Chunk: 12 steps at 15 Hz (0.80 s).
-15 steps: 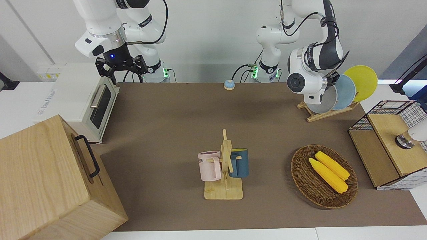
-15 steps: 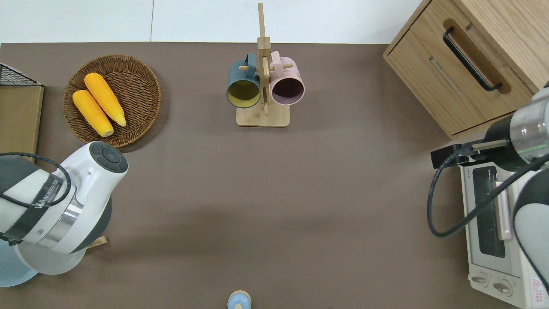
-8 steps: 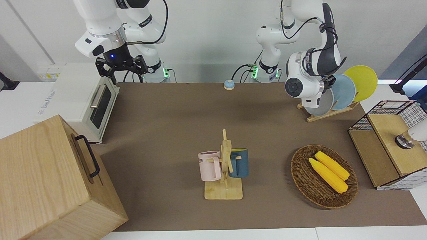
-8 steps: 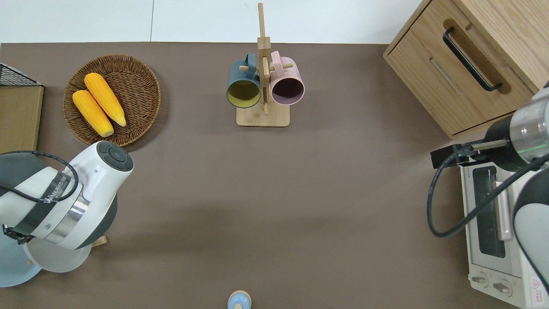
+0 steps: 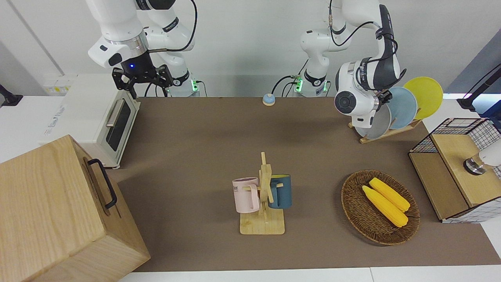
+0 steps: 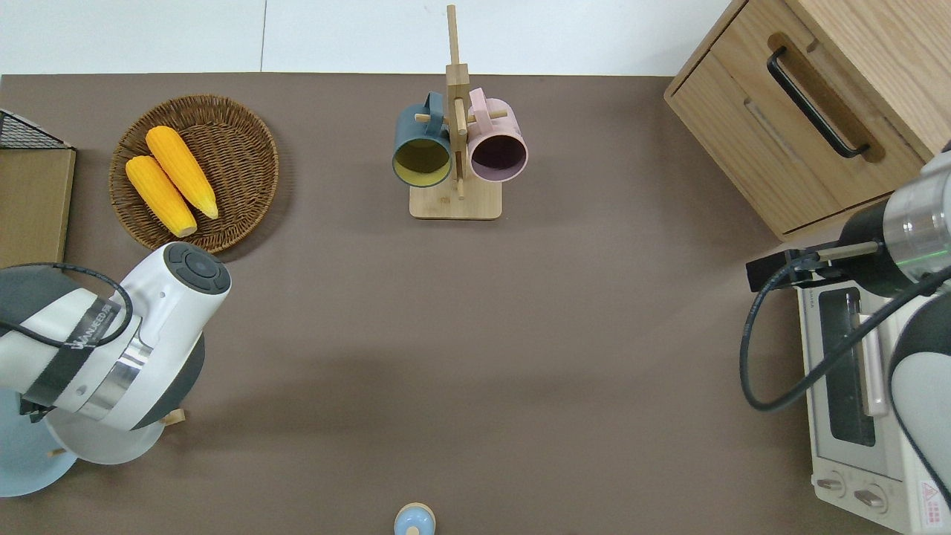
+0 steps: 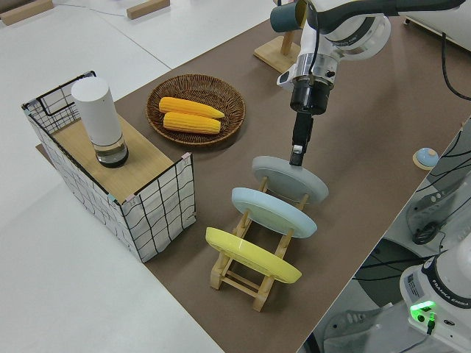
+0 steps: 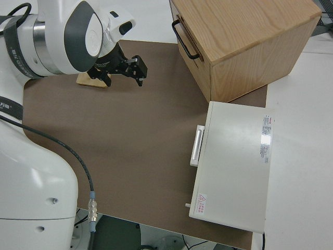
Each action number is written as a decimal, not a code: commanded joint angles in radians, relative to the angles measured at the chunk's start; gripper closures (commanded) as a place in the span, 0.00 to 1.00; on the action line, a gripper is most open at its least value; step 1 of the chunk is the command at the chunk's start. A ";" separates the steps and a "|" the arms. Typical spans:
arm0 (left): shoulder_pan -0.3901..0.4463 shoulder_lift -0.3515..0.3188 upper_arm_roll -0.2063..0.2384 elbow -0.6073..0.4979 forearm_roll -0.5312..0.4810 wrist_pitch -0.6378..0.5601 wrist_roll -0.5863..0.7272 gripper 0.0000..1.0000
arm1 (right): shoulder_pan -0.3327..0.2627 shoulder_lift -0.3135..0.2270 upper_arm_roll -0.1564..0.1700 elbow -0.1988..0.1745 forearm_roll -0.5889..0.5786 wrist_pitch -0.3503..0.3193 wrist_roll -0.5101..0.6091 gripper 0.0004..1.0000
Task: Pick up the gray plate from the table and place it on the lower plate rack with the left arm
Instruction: 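Lower the gray plate upright into the rack's lower slot with the left gripper, then open the left gripper and withdraw it from the plate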
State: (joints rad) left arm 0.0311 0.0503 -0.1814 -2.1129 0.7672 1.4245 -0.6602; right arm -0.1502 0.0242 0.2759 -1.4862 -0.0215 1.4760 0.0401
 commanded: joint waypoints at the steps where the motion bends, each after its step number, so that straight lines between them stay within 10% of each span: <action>1: -0.003 -0.007 0.011 0.042 -0.081 0.031 0.005 0.01 | -0.019 -0.003 0.017 0.009 -0.001 -0.014 0.012 0.02; 9: 0.000 -0.030 0.054 0.218 -0.362 0.044 0.057 0.02 | -0.019 -0.003 0.017 0.009 -0.001 -0.014 0.012 0.02; 12: -0.007 -0.072 0.138 0.269 -0.503 0.042 0.117 0.02 | -0.019 -0.001 0.017 0.009 -0.001 -0.013 0.012 0.02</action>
State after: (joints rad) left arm 0.0315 0.0214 -0.1218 -1.8915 0.3889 1.4599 -0.6200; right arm -0.1502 0.0242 0.2759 -1.4862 -0.0215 1.4760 0.0401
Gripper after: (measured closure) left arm 0.013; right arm 0.013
